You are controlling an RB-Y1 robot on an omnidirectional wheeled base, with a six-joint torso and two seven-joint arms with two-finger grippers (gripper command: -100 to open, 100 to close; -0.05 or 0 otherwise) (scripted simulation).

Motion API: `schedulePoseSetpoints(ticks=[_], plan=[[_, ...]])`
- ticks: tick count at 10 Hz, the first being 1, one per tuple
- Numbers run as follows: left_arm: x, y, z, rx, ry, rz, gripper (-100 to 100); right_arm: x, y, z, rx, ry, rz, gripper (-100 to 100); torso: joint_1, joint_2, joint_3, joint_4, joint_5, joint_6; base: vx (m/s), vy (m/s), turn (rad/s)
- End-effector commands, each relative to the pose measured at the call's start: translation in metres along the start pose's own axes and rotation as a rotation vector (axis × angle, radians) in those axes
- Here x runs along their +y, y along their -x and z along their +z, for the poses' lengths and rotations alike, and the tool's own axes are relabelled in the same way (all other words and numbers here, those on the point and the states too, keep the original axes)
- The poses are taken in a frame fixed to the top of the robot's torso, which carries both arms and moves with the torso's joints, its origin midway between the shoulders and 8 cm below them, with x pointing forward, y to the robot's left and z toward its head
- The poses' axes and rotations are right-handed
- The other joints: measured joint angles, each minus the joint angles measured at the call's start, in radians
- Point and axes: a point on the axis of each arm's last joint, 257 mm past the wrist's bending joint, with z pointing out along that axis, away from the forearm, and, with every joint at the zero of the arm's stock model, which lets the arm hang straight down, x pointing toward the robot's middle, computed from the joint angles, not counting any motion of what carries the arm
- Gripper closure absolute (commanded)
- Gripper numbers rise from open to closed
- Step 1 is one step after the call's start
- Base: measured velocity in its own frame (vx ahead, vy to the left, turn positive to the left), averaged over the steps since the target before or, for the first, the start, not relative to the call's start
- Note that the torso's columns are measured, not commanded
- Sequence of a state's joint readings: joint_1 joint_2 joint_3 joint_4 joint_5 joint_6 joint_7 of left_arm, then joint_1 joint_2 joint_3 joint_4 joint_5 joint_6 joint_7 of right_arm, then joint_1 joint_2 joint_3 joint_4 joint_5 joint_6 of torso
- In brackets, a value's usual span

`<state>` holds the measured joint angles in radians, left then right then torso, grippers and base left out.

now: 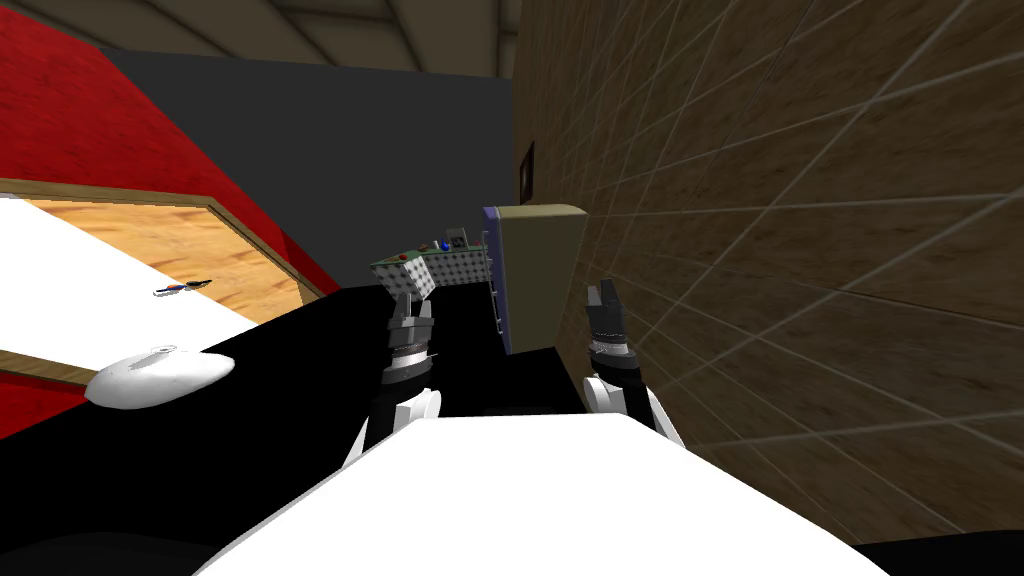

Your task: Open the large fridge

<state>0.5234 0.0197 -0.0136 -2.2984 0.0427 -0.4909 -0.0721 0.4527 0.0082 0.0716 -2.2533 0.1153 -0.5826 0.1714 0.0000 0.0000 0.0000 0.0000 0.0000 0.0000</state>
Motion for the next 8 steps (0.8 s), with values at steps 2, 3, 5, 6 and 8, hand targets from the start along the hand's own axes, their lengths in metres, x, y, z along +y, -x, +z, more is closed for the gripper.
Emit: schedulePoseSetpoints(ticks=[2,3,5,6,8], plan=[[0.0,0.0,0.0,0.0,0.0,0.0,0,0.0,0.0,0.0,0.0,0.0,0.0,0,0.0,0.104,-0.209,0.105,0.0,0.0,0.0,0.0,0.0],[-0.0001,0.0,0.0,0.0,0.0,0.0,0,0.0001,0.0,0.0,0.0,0.0,0.0,0,0.0,0.175,-0.351,0.176,0.0,0.0,0.0,0.0,0.0],[-0.0001,0.0,0.0,0.0,0.0,0.0,0,0.0001,0.0,0.0,0.0,0.0,0.0,0,0.0,0.322,-0.644,0.322,0.0,0.0,0.0,0.0,0.0],[-0.0001,0.0,0.0,0.0,0.0,0.0,0,0.0001,0.0,0.0001,0.0,0.0,0.0,0,0.0,0.396,-0.792,0.396,0.0,0.0,0.0,0.0,0.0],[-0.0002,0.0,0.0,0.0,0.0,0.0,0,0.0002,0.0,0.0001,0.0,0.0,0.0,0,0.0,0.544,-1.087,0.544,0.0,0.0,0.0,0.0,0.0]])
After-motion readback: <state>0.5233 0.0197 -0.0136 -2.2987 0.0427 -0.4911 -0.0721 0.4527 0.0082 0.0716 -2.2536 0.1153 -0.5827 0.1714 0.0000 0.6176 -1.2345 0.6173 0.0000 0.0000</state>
